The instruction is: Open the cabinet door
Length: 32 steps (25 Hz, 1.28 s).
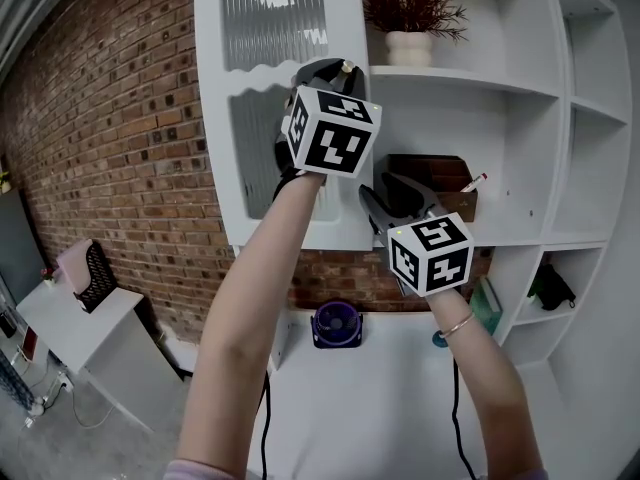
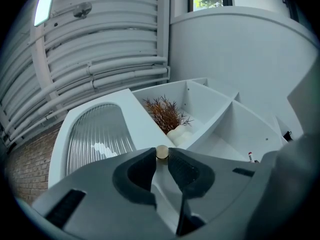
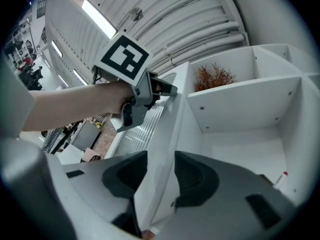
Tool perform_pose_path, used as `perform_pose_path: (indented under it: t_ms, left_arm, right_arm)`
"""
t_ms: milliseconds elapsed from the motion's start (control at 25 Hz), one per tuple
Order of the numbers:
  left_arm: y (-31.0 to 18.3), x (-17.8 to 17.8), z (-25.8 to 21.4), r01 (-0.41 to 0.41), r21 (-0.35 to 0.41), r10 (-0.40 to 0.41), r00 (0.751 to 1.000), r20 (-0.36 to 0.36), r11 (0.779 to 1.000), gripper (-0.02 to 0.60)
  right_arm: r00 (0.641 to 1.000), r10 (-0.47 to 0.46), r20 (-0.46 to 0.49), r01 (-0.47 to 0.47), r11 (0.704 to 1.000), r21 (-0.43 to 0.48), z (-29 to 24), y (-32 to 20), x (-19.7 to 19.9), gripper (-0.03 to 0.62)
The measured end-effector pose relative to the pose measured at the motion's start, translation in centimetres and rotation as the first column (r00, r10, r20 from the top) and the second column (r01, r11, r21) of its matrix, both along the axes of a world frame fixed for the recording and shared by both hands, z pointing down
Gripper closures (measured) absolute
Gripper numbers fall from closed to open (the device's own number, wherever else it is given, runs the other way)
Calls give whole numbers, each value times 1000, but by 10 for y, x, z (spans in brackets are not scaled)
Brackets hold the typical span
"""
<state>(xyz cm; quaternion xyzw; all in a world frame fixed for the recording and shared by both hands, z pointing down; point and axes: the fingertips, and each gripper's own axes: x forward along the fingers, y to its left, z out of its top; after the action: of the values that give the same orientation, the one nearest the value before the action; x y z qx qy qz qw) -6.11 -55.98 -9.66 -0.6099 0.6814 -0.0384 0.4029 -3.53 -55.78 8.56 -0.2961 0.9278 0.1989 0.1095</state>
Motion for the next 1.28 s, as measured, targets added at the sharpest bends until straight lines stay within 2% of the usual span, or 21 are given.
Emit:
perform_pose_path:
  t_ms: [360,720,840,1280]
  left_arm:
    - [22,2,0,-23,13,23,1000,0,1000,509]
    - [49,3,-3,-60,29,61,998,-21,998,509]
    - [56,4,-2,-66,27,66,998,-18,997,509]
    - [94,1,0,-100,44,101,994,-32,994,505]
  right_arm:
    - [999,-47,9,48,997,-60,12,6,-7,402]
    - [991,-133,1,132,981,-144,25,19,-19,395]
    - [990,-142,-19,138,981,-134,30,29,-22,428]
    - [988,-150,-38,145,984,-104,33,68,-19,447]
